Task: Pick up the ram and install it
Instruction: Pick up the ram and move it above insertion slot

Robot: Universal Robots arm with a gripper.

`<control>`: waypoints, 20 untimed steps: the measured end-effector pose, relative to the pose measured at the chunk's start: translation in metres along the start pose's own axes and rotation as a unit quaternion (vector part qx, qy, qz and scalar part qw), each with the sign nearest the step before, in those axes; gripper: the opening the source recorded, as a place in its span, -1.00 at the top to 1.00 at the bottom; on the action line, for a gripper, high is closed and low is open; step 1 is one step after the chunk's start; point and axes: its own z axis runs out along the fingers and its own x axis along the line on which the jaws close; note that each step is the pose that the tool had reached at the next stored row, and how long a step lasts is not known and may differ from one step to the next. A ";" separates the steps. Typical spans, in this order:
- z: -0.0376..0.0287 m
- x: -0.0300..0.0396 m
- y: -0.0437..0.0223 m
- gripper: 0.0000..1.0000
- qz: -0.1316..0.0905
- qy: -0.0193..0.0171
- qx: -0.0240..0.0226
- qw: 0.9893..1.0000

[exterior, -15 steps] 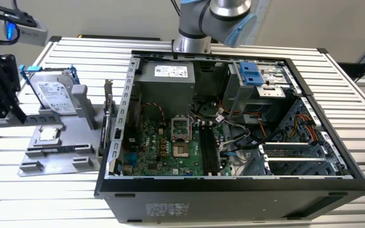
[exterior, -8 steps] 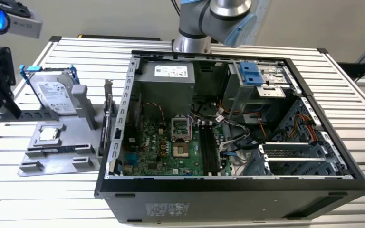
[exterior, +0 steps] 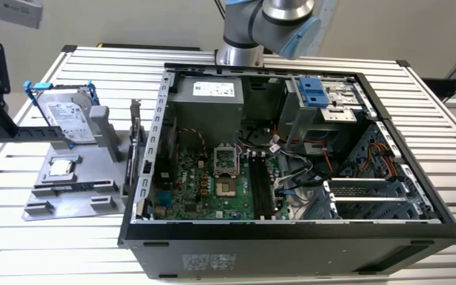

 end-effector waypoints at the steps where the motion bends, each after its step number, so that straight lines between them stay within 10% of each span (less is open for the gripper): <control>1: -0.0022 0.0000 0.0001 1.00 0.001 0.000 0.000 1.000; 12: -0.0142 -0.0002 0.0009 1.00 0.004 0.000 0.000 1.000; 20: -0.0139 0.0011 -0.0317 1.00 0.004 0.000 0.000 1.000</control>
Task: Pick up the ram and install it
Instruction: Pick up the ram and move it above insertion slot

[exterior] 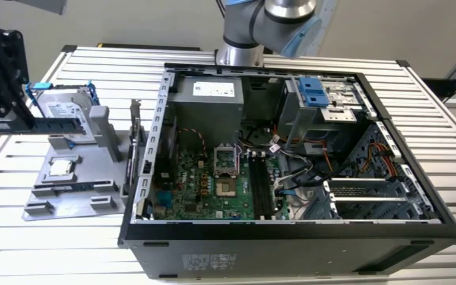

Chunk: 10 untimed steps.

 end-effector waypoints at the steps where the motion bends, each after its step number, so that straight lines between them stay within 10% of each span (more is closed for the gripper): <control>1: 0.0001 0.0001 -0.0045 1.00 0.000 0.000 0.000 1.000; 10: 0.0002 -0.0002 -0.0321 1.00 0.006 0.000 0.000 1.000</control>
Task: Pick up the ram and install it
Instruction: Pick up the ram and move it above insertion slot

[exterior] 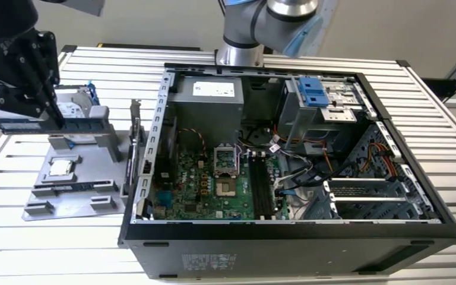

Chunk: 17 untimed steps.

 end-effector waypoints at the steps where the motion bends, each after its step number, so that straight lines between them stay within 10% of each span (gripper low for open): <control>1: 0.0000 -0.0002 -0.0016 1.00 0.002 0.000 0.000 1.000; 9: 0.0002 0.0000 -0.0348 1.00 0.003 0.000 0.000 1.000; 17: 0.0003 0.0003 -0.0531 1.00 0.009 0.000 0.000 1.000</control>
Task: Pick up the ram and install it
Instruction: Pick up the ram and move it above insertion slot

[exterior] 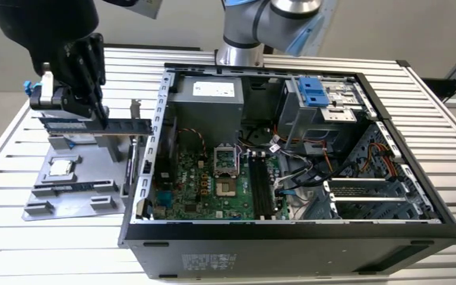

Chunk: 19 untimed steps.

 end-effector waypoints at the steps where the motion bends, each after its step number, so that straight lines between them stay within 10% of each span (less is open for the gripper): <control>1: 0.0000 0.0000 -0.0023 1.00 0.001 0.000 0.000 1.000; 11: 0.0001 -0.0002 -0.0184 1.00 0.016 0.000 0.000 1.000; 19: 0.0003 -0.0003 -0.0480 1.00 0.016 0.000 0.000 1.000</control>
